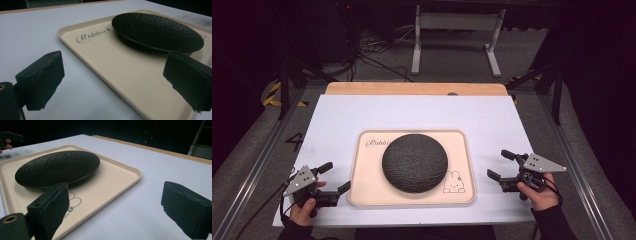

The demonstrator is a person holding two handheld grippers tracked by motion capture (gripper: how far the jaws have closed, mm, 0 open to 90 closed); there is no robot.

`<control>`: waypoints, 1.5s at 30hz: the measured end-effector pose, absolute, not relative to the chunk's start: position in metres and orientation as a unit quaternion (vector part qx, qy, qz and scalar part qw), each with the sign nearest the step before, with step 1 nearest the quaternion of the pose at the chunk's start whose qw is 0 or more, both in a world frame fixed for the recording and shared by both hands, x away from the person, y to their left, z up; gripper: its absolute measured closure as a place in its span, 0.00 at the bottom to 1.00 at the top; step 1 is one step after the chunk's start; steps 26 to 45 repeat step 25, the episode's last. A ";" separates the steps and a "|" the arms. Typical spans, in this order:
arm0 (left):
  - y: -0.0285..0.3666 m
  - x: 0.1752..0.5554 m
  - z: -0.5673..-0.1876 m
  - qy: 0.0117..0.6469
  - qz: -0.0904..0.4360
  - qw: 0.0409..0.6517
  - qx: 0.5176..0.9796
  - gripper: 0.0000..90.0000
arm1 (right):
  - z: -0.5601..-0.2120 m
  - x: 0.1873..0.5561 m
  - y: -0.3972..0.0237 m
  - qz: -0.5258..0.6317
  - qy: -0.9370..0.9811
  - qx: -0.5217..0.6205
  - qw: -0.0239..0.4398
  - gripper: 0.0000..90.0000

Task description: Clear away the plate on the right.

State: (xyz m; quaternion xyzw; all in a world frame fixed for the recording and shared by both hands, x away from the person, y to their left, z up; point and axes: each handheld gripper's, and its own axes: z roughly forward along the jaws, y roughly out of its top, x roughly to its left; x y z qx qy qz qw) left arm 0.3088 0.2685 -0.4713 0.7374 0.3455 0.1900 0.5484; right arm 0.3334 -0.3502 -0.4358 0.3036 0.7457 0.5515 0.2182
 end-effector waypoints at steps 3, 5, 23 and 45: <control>0.269 0.309 -0.471 0.345 0.189 0.549 0.737 0.05 | -0.441 0.332 -0.353 0.548 0.746 0.311 0.216 0.09; 0.269 0.309 -0.471 0.346 0.187 0.550 0.737 0.04 | -0.444 0.331 -0.355 0.549 0.743 0.317 0.214 0.09; 0.272 0.310 -0.472 0.353 0.179 0.559 0.729 0.04 | -0.454 0.329 -0.366 0.563 0.730 0.328 0.205 0.04; 0.272 0.310 -0.472 0.354 0.179 0.559 0.728 0.04 | -0.454 0.329 -0.366 0.564 0.731 0.326 0.203 0.04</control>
